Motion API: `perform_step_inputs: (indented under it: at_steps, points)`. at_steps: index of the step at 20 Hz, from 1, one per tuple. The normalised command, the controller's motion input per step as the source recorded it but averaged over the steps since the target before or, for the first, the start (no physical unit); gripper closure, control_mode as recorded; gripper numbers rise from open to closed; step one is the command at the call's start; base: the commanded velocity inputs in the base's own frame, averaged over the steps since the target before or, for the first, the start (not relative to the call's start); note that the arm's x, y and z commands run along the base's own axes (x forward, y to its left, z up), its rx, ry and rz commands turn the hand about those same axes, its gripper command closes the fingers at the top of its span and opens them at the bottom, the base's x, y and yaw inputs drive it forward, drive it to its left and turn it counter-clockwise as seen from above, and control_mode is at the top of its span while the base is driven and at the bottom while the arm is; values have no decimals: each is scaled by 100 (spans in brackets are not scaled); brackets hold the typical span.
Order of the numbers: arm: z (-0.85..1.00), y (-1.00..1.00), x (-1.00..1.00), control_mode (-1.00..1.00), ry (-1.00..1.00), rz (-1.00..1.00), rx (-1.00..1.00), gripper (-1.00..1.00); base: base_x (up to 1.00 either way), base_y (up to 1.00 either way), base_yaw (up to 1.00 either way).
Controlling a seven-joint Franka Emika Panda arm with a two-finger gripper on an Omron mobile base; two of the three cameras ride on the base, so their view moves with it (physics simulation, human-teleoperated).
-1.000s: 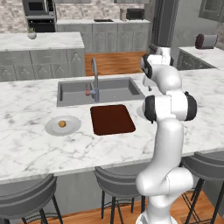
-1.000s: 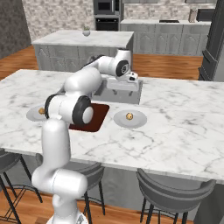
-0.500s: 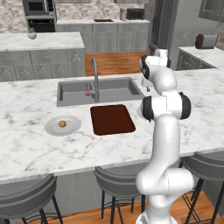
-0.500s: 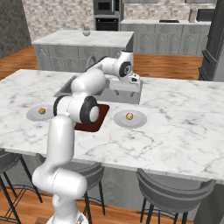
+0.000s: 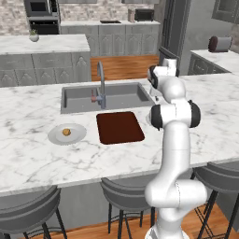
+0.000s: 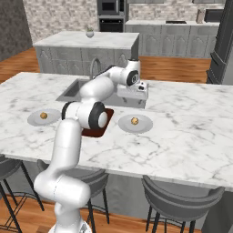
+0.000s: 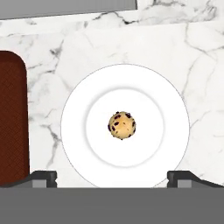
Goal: Move the dessert items from the plate to the tray.
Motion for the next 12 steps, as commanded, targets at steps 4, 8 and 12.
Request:
perform_step_inputs:
  at_steps: [4, 8, 12]
  points:
    - [-25, 0, 23, -100, 0, -25, -2, -100, 0, 0, 0]
    - [-15, 0, 3, -100, 0, -6, 0, -100, 0, 0, 0]
    - [-21, -8, 0, -100, 1, -8, 0, -100, 0, 0, 0]
